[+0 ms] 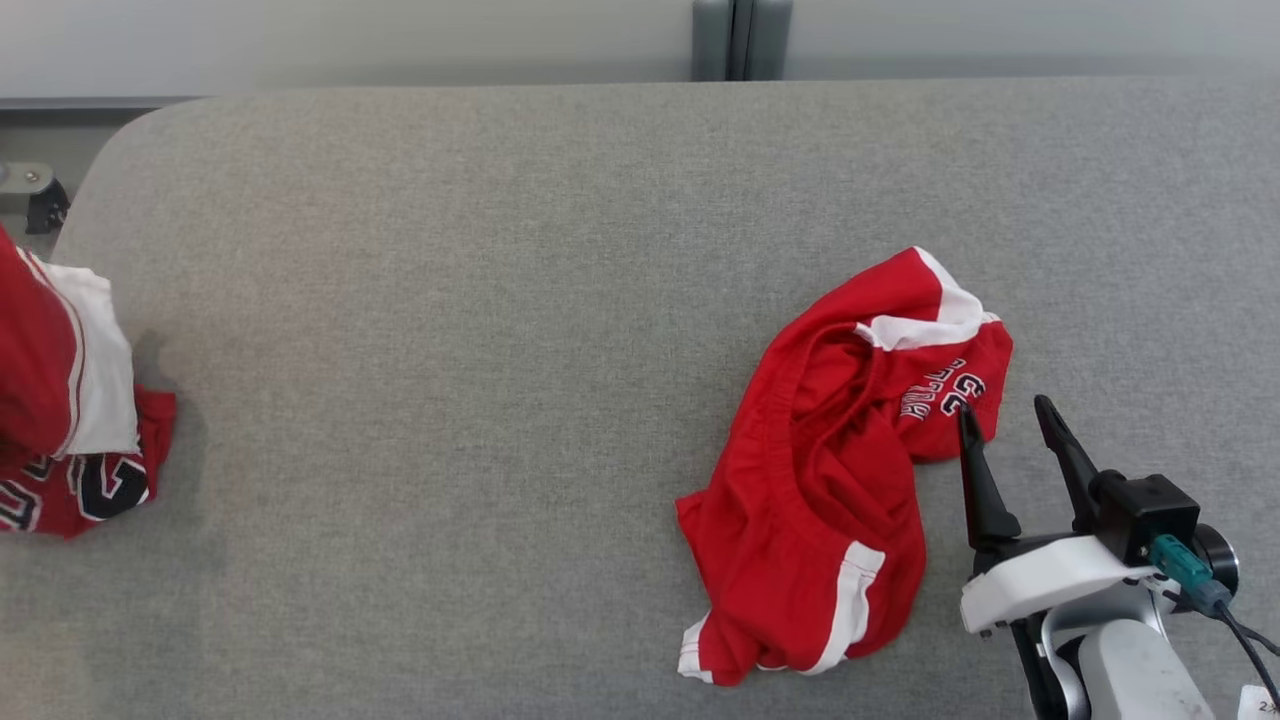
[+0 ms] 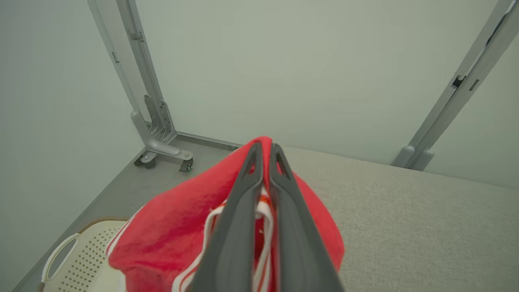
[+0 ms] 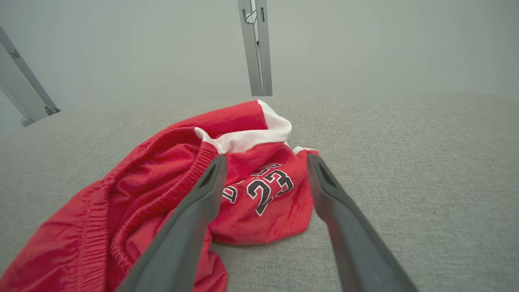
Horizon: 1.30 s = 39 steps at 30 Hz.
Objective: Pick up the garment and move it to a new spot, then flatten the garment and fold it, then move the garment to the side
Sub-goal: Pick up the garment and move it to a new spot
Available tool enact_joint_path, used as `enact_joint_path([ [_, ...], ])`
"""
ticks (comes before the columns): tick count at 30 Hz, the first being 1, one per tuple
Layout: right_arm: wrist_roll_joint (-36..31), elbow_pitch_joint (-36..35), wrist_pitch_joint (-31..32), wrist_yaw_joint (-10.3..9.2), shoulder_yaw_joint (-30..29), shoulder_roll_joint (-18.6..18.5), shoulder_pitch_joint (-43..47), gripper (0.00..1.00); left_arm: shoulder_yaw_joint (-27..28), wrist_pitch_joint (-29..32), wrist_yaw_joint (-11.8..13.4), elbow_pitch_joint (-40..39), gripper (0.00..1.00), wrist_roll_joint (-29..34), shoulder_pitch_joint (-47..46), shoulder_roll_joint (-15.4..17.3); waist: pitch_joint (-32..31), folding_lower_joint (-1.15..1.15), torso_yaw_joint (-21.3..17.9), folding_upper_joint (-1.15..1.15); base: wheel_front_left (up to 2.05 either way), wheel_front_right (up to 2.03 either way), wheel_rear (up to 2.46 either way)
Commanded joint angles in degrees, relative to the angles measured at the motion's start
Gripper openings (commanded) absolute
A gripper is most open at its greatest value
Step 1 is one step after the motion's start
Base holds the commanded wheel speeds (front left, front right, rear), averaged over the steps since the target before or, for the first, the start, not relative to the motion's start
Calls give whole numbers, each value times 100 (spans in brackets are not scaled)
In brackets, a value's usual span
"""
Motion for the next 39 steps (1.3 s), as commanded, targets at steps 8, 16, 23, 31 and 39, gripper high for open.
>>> enact_joint_path([
  [8,-117,17,-2,-6,-19,-21,-274,100,-56,-298,-409,1360,36,-30,27,-334,502,0,-269,0,0,0,0],
  [16,-24,73,-2,-6,-91,-18,-184,100,-146,-604,-542,2047,100,27,-49,-754,427,0,-334,0,0,0,0],
  [23,0,37,-2,-6,-166,-22,-48,100,-148,-1343,-406,1576,100,461,144,-1078,-15,0,-397,0,0,0,0],
  [31,-139,-321,-1,-6,-331,-21,205,100,790,-1396,18,-647,100,1357,1485,-1815,-536,0,-522,0,0,0,0],
  [39,-255,-680,-1,-6,-464,-21,451,100,1542,-1399,-95,-1977,100,2695,3422,-2916,-905,0,-668,0,0,0,0],
])
